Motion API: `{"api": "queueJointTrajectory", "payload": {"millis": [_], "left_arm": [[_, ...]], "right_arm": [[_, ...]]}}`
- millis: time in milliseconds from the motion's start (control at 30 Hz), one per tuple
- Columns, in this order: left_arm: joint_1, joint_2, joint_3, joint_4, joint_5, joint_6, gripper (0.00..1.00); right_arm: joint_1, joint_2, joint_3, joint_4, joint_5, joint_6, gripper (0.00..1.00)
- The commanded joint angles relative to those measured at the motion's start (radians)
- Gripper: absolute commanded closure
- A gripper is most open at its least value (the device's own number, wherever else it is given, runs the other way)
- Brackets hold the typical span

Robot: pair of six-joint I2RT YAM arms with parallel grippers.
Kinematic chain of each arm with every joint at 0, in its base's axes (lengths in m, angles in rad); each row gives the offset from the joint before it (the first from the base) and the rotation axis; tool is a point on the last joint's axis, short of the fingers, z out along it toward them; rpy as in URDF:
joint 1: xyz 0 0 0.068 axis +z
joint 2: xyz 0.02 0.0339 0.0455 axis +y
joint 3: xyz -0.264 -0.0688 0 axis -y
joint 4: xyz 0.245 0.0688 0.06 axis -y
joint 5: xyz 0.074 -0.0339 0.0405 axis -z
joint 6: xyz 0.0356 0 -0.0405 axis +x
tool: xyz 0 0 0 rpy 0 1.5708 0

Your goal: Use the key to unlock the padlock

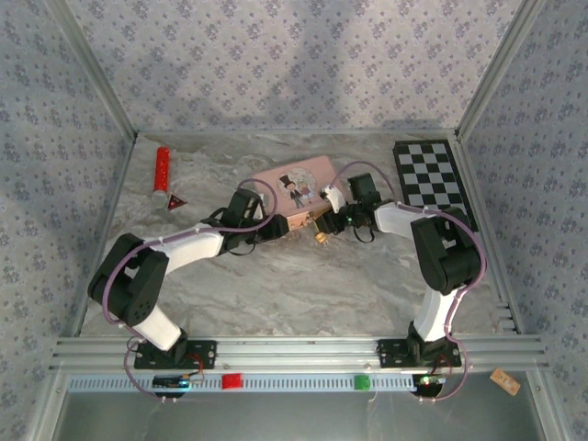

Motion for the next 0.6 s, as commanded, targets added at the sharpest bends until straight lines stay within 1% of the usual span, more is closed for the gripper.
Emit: {"api": "queueJointTrajectory", "payload": {"millis": [0,200,367,567], "left_arm": [[0.007,0.012,0.030,-0.001,-0.010,-0.006,0.44],[0.008,0.016,0.028,-0.003,-0.008,-0.010,0.44],[0.012,0.010,0.021,0.004,-0.012,-0.018,0.44],[0.018,0.012,0.013,0.014,-0.010,-0.028,0.44]], "right_arm": [[0.015,0.008,0.005,0.009,0.010,0.005,0.75],[0.029,0.028,0.012,0.014,0.001,0.010,0.75],[0.032,0.027,0.011,0.012,0.004,0.008,0.85],[0.034,-0.004,-0.022,0.055,0.003,0.028,0.92]]}}
